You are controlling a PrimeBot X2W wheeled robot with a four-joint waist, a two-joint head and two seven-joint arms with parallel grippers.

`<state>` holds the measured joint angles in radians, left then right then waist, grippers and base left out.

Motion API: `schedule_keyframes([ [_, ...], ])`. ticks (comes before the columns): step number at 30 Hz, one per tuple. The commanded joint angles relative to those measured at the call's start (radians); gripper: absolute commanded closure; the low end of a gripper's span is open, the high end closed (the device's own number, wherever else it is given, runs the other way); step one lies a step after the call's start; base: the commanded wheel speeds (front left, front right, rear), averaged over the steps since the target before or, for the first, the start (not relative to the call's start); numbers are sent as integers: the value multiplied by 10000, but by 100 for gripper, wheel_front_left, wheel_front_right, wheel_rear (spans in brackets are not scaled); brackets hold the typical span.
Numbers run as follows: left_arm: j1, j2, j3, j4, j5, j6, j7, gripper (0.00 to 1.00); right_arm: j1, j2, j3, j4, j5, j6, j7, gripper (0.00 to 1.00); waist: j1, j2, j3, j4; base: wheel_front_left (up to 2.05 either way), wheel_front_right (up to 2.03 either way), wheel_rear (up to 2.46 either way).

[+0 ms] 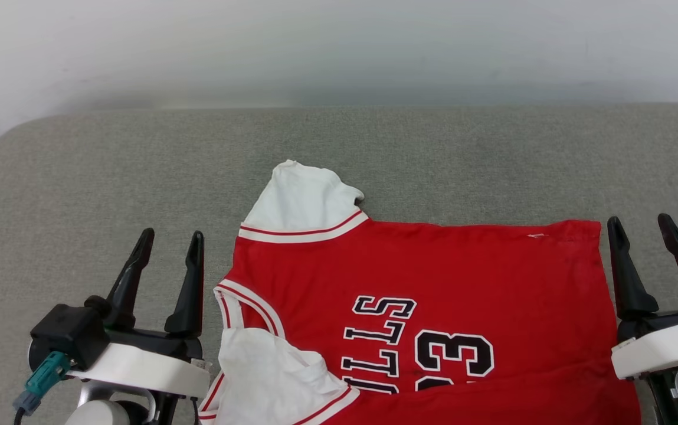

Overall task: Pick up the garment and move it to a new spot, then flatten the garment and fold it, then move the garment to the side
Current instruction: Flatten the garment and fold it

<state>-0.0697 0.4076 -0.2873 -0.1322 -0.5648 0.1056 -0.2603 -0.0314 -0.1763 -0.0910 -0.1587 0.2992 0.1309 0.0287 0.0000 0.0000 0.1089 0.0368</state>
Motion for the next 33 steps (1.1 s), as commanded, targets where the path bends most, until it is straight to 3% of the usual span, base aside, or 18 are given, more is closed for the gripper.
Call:
schedule_keyframes([
  [1,-11,-160,111,55,99,-217,-62,0,-202,102,33,68,-44,-4,-241,0,0,0,163,-155,0,0,0],
  [6,-472,-356,373,458,77,-987,-45,0,-563,223,285,228,-88,-4,-792,0,0,0,644,-579,0,0,0],
  [9,-1111,-73,349,791,81,-1269,272,0,-793,262,480,171,-111,-4,-1076,0,0,0,1082,-913,0,0,0],
  [15,-3303,1043,63,1389,-46,-2000,2075,0,-1210,398,661,297,-111,-4,-1481,0,0,0,2009,-1555,0,0,0],
  [19,-4828,1912,-421,1906,-657,-2289,3992,0,-1495,496,927,427,-63,-4,-1681,0,0,0,2591,-2041,0,0,0],
  [26,-6888,3306,-1072,2988,-2099,-2346,7616,0,-1760,686,1226,792,-2,-4,-1995,0,0,0,3239,-2869,0,0,0],
  [33,-7896,4120,-1556,3842,-2501,-2165,10521,0,-1905,683,2027,953,196,-4,-2308,0,0,0,3825,-3460,0,0,0],
])
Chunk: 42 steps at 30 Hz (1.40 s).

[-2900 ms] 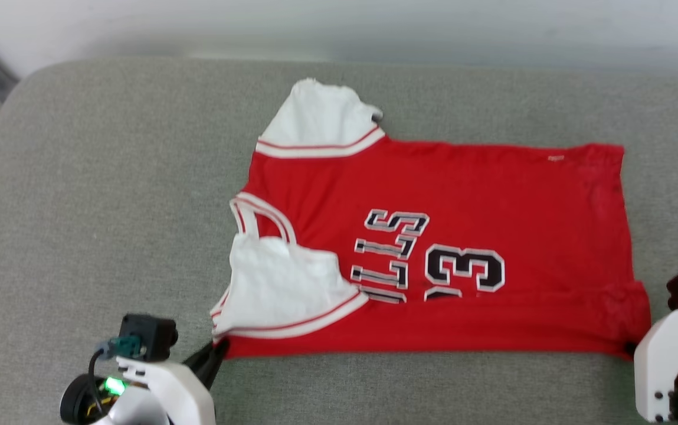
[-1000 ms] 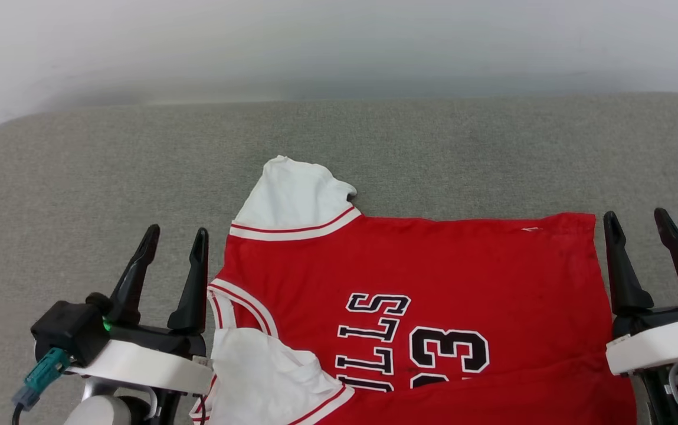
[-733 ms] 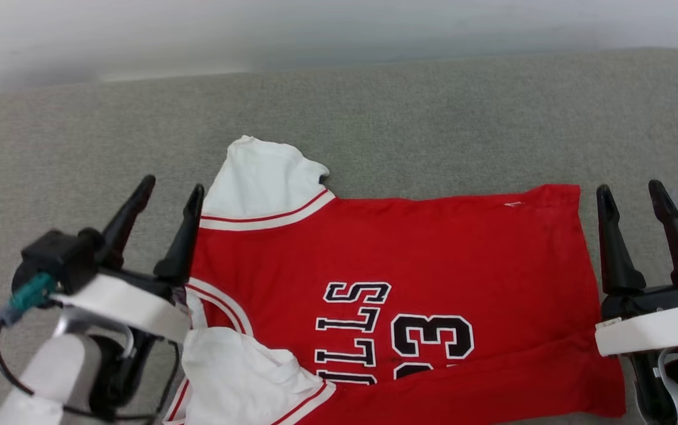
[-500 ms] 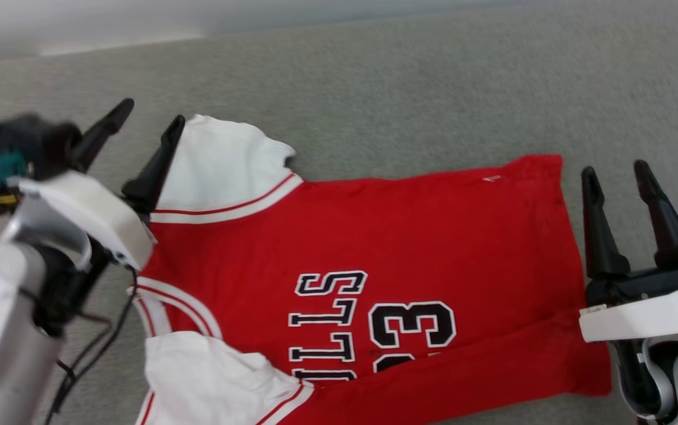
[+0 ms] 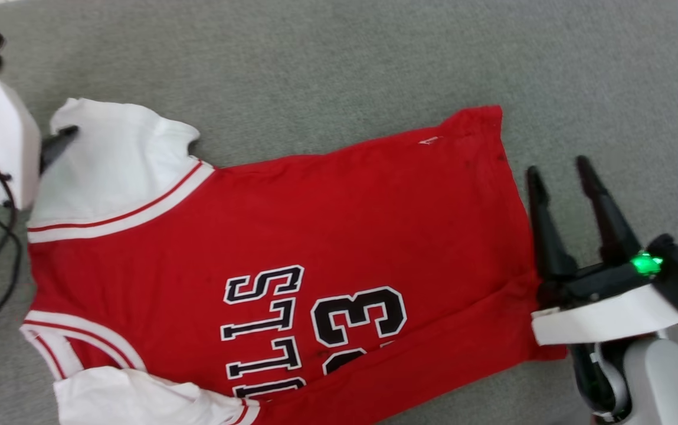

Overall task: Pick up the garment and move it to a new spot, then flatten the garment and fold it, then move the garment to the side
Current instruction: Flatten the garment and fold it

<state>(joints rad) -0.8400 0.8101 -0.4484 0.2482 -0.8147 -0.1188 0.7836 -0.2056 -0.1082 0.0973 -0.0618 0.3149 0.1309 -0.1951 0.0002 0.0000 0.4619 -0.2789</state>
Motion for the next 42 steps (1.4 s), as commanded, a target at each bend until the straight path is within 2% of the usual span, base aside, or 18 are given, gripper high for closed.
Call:
schedule_keyframes([
  [1,-256,86,62,132,-41,181,227,0,-222,-37,268,-14,82,-4,-125,0,-2,0,369,-379,0,0,0],
  [12,-403,421,97,969,-43,817,1036,0,-492,-383,1166,214,292,-4,-386,0,-2,0,892,-841,0,0,0],
  [13,-308,403,53,1018,-127,827,1188,38,-504,-420,1172,238,302,-4,-400,0,-2,0,882,-844,0,0,0],
  [14,-237,354,52,1045,-244,856,1323,72,-534,-444,1165,248,315,-4,-414,0,-2,0,868,-842,0,0,0],
  [15,-177,284,69,1040,-340,870,1382,100,-557,-477,1149,260,308,-4,-423,0,-2,0,845,-825,0,0,0],
  [18,-120,163,92,959,-449,835,1274,100,-573,-538,1093,291,264,-4,-402,0,-2,0,768,-762,0,0,0],
  [24,-135,-65,303,730,-377,521,-40,100,-510,-869,955,287,94,-4,-94,0,-2,0,265,-436,0,0,0],
  [28,1,-489,472,501,-577,283,-1043,100,-404,-1524,1071,250,-48,-4,705,0,-2,0,-226,-55,0,0,0],
  [35,355,-747,4,-785,-484,-27,-1993,100,-653,-3038,662,252,185,-7,3583,0,-2,0,-867,872,0,0,0],
  [39,536,-470,-545,-2145,-134,-87,-2457,100,-1104,-3771,623,180,743,-7,5612,0,-2,0,-905,1376,0,0,0],
  [42,769,-434,-685,-2999,-262,-97,-2737,100,-1565,-4268,697,161,1115,-6,7188,0,-2,0,-831,1748,0,0,0],
])
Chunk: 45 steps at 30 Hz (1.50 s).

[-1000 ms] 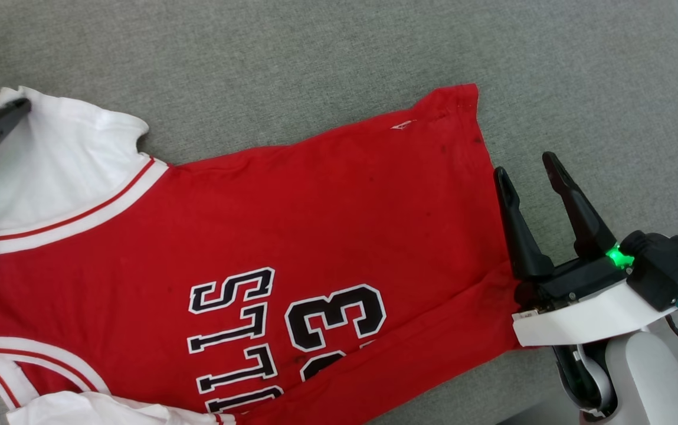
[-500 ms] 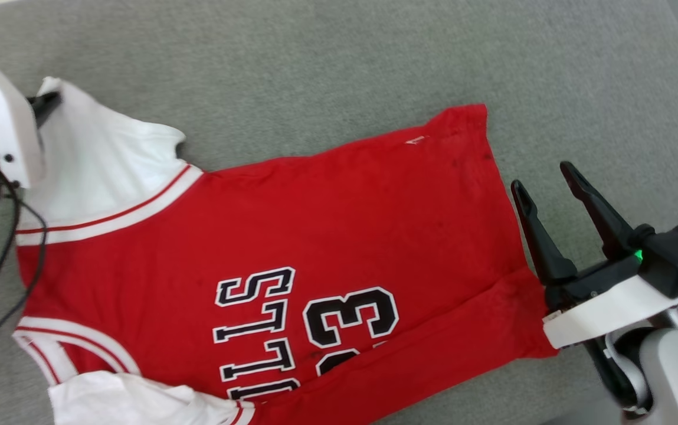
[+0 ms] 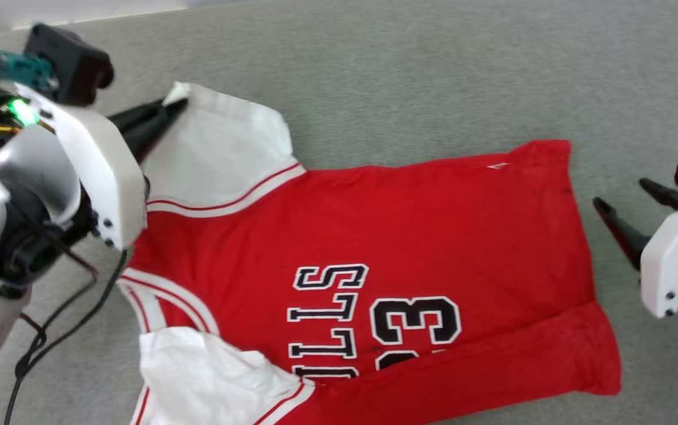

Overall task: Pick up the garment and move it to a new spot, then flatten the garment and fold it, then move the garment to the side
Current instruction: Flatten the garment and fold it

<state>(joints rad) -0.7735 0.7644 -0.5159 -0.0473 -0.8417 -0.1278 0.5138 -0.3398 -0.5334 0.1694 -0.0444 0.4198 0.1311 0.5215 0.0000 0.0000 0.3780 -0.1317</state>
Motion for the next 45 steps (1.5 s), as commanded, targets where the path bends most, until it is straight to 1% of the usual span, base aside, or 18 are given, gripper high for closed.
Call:
schedule_keyframes([
  [1,164,126,-52,-295,54,-9,-106,100,-396,-107,-37,29,145,-8,522,0,0,0,63,380,0,0,0],
  [5,543,270,-197,-1267,185,-8,-372,100,-1140,-370,-20,349,359,-8,2248,0,0,0,363,851,0,0,0],
  [9,789,274,-296,-1918,294,8,-617,100,-1882,-597,137,819,228,-8,3326,0,0,0,668,1354,0,0,0],
  [12,951,176,-401,-2290,353,37,-758,100,-2221,-737,312,1163,125,-8,3735,0,0,0,866,1687,0,0,0],
  [14,1008,82,-406,-2437,357,67,-922,100,-2425,-735,310,1474,110,-8,3859,0,0,0,970,1875,0,0,0],
  [16,1125,103,-491,-2506,529,58,-1036,100,-2517,-912,469,1741,-15,-8,3924,0,0,0,1051,2048,0,0,0],
  [17,1189,22,-602,-2592,644,55,-1183,100,-2473,-895,669,2188,58,-8,4021,0,0,0,1183,2268,0,0,0],
  [19,1256,-33,-613,-2601,624,71,-1273,100,-2367,-745,782,2440,301,-2,4201,0,0,0,1250,2373,0,0,0],
  [22,1321,-35,-622,-2546,644,71,-1393,100,-2173,-727,1171,2626,549,15,4469,0,0,0,1298,2484,0,0,0],
  [23,1326,-47,-641,-2520,656,69,-1425,100,-2114,-739,1291,2650,624,20,4496,22,0,0,1303,2510,0,0,0],
  [24,1342,-68,-653,-2486,643,67,-1459,100,-2070,-752,1374,2669,668,22,4475,62,0,0,1304,2533,0,0,0],
  [25,1365,-77,-672,-2443,621,64,-1482,100,-2049,-784,1432,2678,707,22,4393,98,0,0,1296,2552,0,0,0],
  [26,1379,-73,-689,-2393,605,60,-1508,100,-2037,-803,1407,2723,713,22,4296,100,0,0,1269,2556,0,0,0],
  [29,1474,-43,-692,-2197,601,62,-1639,100,-2085,-894,1271,2842,659,9,3979,100,0,0,1077,2511,0,0,0],
  [30,1661,-10,-633,-1972,562,132,-1840,100,-2116,-918,1127,2873,705,8,3640,100,0,0,759,2411,0,0,0],
  [36,2277,191,-447,-1725,358,304,-2197,100,-2003,-766,682,2666,1056,-6,2867,100,0,0,-73,2141,0,0,0],
  [42,3165,411,-290,-1897,112,666,-2488,100,-1131,-496,93,2279,1359,-6,2054,100,0,0,-998,2009,0,0,0],
  [45,3714,629,-252,-2093,-1,877,-2565,100,-524,-472,-92,1976,1514,-6,1693,100,0,0,-1360,1970,0,0,0],
])
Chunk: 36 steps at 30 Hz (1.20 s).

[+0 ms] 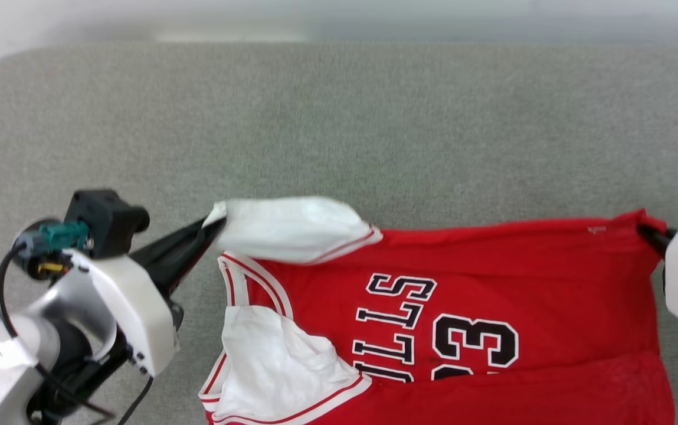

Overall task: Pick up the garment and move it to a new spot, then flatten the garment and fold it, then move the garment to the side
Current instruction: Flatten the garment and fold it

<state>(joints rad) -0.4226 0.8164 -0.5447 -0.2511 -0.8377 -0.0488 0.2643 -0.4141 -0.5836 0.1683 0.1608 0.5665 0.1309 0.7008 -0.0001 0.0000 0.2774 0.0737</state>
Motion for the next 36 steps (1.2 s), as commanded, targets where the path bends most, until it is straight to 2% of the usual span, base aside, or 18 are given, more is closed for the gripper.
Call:
schedule_keyframes([
  [1,425,150,58,-134,-107,193,-93,100,451,38,-153,-166,60,-4,-221,100,1,0,-459,-94,0,0,0],
  [8,1991,265,-139,-560,-486,833,-210,100,2278,306,-678,-770,355,-4,-822,100,1,0,-864,-67,0,0,0],
  [12,2841,359,-439,-325,-462,971,-345,100,3176,282,-827,-1120,567,-4,-944,100,1,0,-949,-89,0,0,0],
  [14,3199,409,-767,-266,-369,836,-210,100,3585,79,-649,-1312,574,-4,-836,100,1,0,-966,-101,0,0,0],
  [21,3538,375,-1363,323,-6,808,10,100,4134,-516,-16,-1661,442,-4,-846,100,1,0,-803,-130,0,0,0],
  [30,3042,-403,-2038,1659,165,159,167,100,3812,-917,1257,-772,573,-4,-1296,100,1,0,-547,-99,0,0,0],
  [35,2745,-881,-2255,2323,326,-60,-37,100,3566,-1113,1980,-339,690,-4,-1566,100,1,0,-463,-103,0,0,0],
  [36,2681,-932,-2286,2451,432,-77,-109,81,3498,-1091,2084,-249,746,-4,-1607,85,1,0,-478,-108,0,0,0],
])
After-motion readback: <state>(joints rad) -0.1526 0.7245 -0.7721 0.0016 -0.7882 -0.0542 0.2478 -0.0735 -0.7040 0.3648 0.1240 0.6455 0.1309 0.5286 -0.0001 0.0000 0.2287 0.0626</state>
